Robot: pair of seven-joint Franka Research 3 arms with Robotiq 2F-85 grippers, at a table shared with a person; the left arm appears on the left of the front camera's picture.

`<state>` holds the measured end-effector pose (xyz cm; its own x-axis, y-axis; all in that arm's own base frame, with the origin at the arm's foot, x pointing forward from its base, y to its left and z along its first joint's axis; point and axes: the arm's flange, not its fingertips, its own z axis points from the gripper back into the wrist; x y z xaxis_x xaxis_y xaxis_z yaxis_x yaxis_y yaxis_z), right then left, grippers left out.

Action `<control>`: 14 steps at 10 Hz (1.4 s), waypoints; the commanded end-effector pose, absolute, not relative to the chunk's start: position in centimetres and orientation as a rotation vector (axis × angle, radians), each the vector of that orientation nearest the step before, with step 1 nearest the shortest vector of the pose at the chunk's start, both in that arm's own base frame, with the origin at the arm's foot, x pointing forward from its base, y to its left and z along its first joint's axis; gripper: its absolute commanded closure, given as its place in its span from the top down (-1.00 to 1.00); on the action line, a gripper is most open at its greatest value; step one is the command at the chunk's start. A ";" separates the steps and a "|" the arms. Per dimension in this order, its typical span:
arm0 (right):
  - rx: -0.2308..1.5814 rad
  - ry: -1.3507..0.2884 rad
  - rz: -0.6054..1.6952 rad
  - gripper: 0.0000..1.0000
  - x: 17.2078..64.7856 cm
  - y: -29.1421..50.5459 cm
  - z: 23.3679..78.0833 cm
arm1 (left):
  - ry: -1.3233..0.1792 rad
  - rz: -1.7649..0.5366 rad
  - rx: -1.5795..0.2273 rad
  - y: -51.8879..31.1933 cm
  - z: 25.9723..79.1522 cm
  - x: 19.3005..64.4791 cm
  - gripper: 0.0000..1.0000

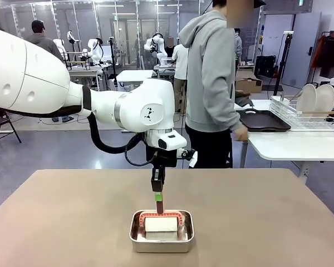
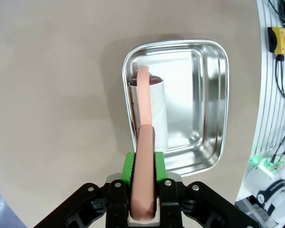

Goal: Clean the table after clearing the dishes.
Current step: Place the Lint Roller back on top of the Airtight Container.

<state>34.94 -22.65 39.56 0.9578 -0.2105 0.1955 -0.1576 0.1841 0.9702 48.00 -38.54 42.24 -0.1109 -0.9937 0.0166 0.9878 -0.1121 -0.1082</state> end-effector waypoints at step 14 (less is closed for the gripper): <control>1.391 -0.320 -0.032 1.00 34.8 -22.6 39.8 | 0.010 -1.679 -0.087 -37.5 42.9 49.2 0.42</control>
<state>34.94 -22.65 39.56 0.9578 -0.2105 0.1955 -0.1576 0.1841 0.9702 49.28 -37.63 42.57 -0.0905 -0.9951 0.0390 0.9925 -0.0934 -0.0785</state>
